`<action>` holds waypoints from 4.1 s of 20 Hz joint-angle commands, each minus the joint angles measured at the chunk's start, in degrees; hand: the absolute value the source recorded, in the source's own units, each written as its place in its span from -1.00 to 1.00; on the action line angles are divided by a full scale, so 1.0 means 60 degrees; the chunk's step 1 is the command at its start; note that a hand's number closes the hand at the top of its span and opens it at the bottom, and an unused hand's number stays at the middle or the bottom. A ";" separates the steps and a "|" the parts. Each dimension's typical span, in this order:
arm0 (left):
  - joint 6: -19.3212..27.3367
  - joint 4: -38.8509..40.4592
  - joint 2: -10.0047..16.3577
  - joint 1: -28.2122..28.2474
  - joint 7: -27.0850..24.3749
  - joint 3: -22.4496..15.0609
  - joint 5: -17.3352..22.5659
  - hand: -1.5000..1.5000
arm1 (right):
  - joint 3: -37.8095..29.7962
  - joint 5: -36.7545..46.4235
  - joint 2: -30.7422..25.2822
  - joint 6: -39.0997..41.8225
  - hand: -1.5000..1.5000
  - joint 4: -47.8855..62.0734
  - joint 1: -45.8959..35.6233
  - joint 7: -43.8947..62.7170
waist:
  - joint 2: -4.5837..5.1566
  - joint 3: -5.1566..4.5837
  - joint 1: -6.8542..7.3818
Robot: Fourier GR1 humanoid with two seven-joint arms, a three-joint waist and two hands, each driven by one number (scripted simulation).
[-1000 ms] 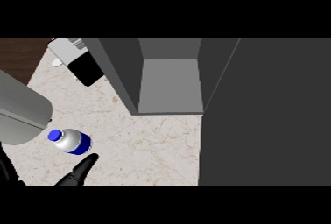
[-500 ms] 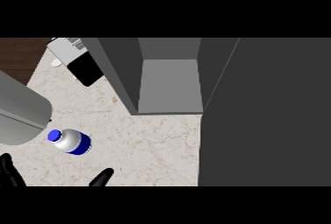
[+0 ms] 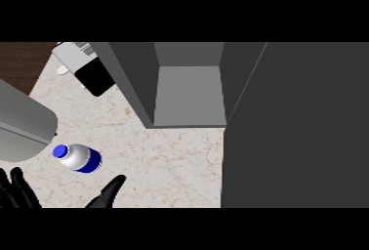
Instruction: Pick up the bottled water, place it into the cabinet and close the cabinet
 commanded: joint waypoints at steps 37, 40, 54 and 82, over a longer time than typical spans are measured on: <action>-0.5236 0.9994 0.0059 -0.2370 -0.9471 0.6711 1.0818 -1.00 | -0.1588 -0.1485 -0.0611 0.2110 -1.00 -0.1227 0.4122 -0.3104 | 0.0044 -0.0012 -0.0048; -0.5398 1.0611 -0.0052 -0.1848 -1.0663 0.6045 1.1453 -1.00 | -0.0902 -0.0852 -0.0170 0.1796 -1.00 -0.1717 0.4226 -0.2816 | 0.0044 -0.0021 0.0025; -0.8696 1.3679 0.0357 -0.4242 -1.1610 0.7625 1.2078 -1.00 | -0.1712 -0.1102 -0.0357 0.2041 -1.00 -0.1375 0.4016 -0.3129 | 0.0075 -0.0014 0.0057; -1.2028 1.3451 0.0432 -0.5189 -1.0513 0.4321 0.9708 1.00 | -0.2032 -0.0927 -0.0137 0.2748 -1.00 -0.0947 0.4342 -0.3621 | -0.0022 0.0012 0.0101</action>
